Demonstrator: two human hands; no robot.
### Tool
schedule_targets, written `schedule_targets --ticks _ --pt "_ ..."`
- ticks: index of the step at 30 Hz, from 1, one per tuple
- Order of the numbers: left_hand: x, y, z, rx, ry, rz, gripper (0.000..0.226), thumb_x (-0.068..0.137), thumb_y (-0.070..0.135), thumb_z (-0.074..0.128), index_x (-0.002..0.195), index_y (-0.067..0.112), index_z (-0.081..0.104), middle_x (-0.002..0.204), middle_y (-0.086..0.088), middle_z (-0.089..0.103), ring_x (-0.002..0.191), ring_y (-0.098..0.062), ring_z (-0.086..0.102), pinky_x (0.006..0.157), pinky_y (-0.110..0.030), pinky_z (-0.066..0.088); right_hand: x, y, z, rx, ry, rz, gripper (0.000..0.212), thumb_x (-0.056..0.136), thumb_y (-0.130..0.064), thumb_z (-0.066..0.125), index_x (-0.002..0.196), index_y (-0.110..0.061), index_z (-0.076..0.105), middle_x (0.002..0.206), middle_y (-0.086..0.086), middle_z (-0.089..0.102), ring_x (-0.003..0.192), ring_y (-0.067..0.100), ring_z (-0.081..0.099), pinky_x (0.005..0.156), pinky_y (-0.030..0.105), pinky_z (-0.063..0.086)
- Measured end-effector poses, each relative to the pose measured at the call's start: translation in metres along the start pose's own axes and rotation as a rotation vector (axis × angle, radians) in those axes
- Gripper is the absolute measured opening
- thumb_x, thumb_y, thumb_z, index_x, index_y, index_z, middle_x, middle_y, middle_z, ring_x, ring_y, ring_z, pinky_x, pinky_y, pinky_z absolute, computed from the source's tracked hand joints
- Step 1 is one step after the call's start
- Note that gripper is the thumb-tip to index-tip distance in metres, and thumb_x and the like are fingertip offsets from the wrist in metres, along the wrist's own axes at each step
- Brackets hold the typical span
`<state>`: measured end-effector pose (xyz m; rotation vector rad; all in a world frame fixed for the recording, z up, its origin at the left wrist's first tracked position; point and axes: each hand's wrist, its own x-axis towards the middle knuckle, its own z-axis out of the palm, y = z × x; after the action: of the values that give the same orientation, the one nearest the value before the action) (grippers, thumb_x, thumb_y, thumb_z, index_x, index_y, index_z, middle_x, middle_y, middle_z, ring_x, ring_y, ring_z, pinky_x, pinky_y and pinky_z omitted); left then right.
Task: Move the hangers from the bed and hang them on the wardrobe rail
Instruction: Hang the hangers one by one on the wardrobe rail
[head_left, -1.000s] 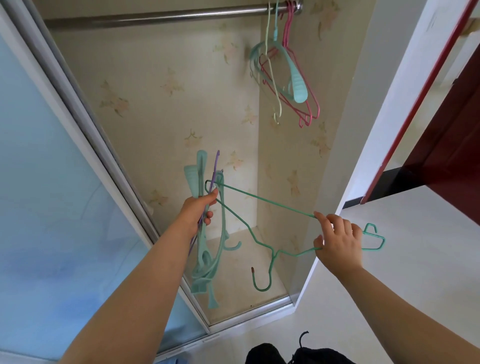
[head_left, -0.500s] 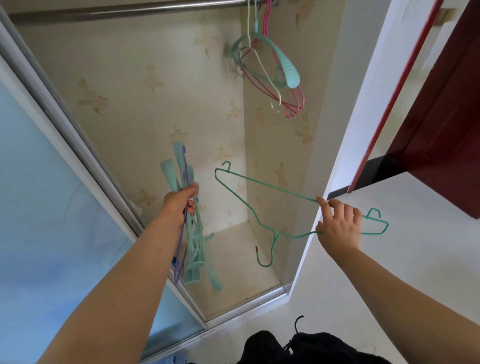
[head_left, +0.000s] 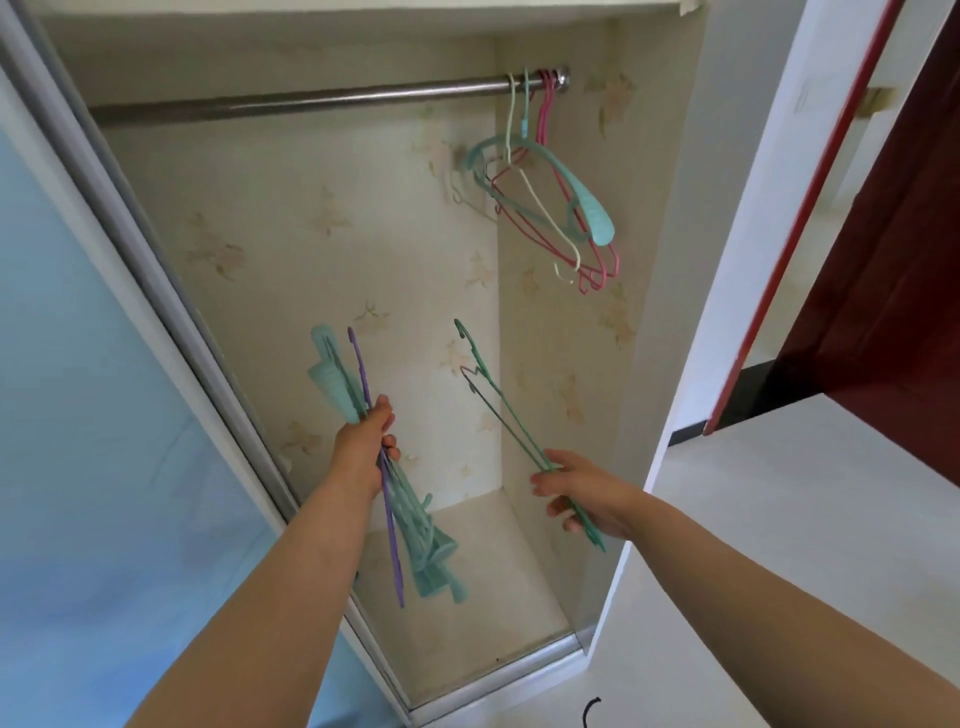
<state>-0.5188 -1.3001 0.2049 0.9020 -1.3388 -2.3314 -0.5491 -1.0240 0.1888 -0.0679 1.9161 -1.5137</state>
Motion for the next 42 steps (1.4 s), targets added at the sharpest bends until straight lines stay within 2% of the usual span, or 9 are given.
schedule_targets --ticks 5,13,22,28,31,33,36,39,42 --pt "-0.004 0.034 0.0 -0.047 -0.114 -0.003 0.021 0.1 0.023 0.046 0.087 0.012 0.059 0.087 -0.001 0.06 0.047 -0.008 0.042 0.035 -0.015 0.033 0.012 -0.076 0.027 0.065 0.098 -0.247 0.048 0.078 -0.038 0.073 0.114 -0.01 0.058 0.089 0.004 0.057 0.043 0.009 0.045 0.038 0.02 0.029" --pt "-0.013 0.077 0.008 -0.052 -0.256 0.053 0.016 0.099 0.019 0.049 0.104 0.013 0.064 0.1 0.0 0.065 0.064 -0.011 0.063 0.043 -0.018 0.045 0.033 -0.24 0.029 0.277 0.083 -0.334 0.046 0.08 -0.054 0.067 0.107 -0.019 0.054 0.118 0.002 0.061 0.035 0.004 0.029 0.032 0.014 0.023" --pt "-0.016 0.098 0.018 -0.104 -0.256 0.125 0.018 0.102 0.026 0.043 0.094 0.015 0.055 0.109 -0.005 0.068 0.081 -0.018 0.073 0.051 -0.023 0.053 0.076 -0.283 0.01 0.241 0.144 -0.237 0.064 0.076 -0.052 0.072 0.115 -0.009 0.045 0.099 0.009 0.053 0.055 0.016 0.062 0.036 0.022 0.047" --pt "-0.018 0.093 0.018 -0.163 -0.265 0.08 0.024 0.103 0.021 0.038 0.089 0.014 0.056 0.105 -0.004 0.068 0.083 -0.017 0.072 0.063 -0.028 0.053 0.088 -0.241 -0.007 -0.256 0.729 -0.37 0.054 0.087 -0.042 0.06 0.12 -0.001 0.05 0.12 0.02 0.055 0.102 0.037 0.058 0.09 0.047 0.049" --pt "-0.016 0.083 0.02 -0.184 -0.231 0.072 0.024 0.104 0.02 0.037 0.087 0.015 0.053 0.106 -0.002 0.067 0.087 -0.016 0.069 0.066 -0.029 0.05 0.061 -0.206 0.018 -0.447 1.001 -0.907 0.047 0.086 -0.03 0.059 0.124 -0.004 0.048 0.127 0.016 0.049 0.117 0.033 0.048 0.095 0.043 0.039" --pt "-0.015 0.077 0.021 -0.179 -0.213 0.069 0.023 0.103 0.018 0.037 0.086 0.016 0.053 0.107 0.0 0.068 0.087 -0.015 0.069 0.065 -0.028 0.049 0.036 -0.186 0.04 -0.497 0.666 -1.036 0.046 0.088 -0.048 0.055 0.12 -0.014 0.053 0.123 0.005 0.054 0.106 0.019 0.055 0.088 0.036 0.045" --pt "-0.014 0.068 0.023 -0.17 -0.18 0.067 0.021 0.103 0.017 0.039 0.088 0.016 0.053 0.108 0.001 0.068 0.086 -0.014 0.07 0.059 -0.025 0.048 0.012 -0.166 0.057 -0.881 0.006 -0.582 0.076 0.078 -0.081 0.037 0.123 -0.023 0.057 0.125 -0.002 0.059 0.105 0.017 0.059 0.08 0.027 0.044" --pt "-0.015 0.059 0.028 -0.164 -0.18 0.071 0.015 0.102 0.016 0.043 0.095 0.014 0.055 0.113 -0.001 0.068 0.09 -0.017 0.071 0.053 -0.023 0.049 0.008 -0.146 0.061 -1.223 -0.114 -0.445 0.056 0.091 -0.061 0.043 0.123 -0.017 0.056 0.125 0.001 0.059 0.109 0.022 0.057 0.088 0.032 0.045" --pt "-0.015 0.058 0.03 -0.104 -0.191 0.075 0.015 0.102 0.017 0.043 0.098 0.013 0.056 0.11 -0.004 0.067 0.088 -0.02 0.07 0.06 -0.027 0.052 0.007 -0.132 0.058 -1.036 -0.05 -0.405 0.036 0.101 -0.041 0.034 0.103 -0.016 0.06 0.104 0.0 0.068 0.093 0.021 0.062 0.087 0.038 0.05"
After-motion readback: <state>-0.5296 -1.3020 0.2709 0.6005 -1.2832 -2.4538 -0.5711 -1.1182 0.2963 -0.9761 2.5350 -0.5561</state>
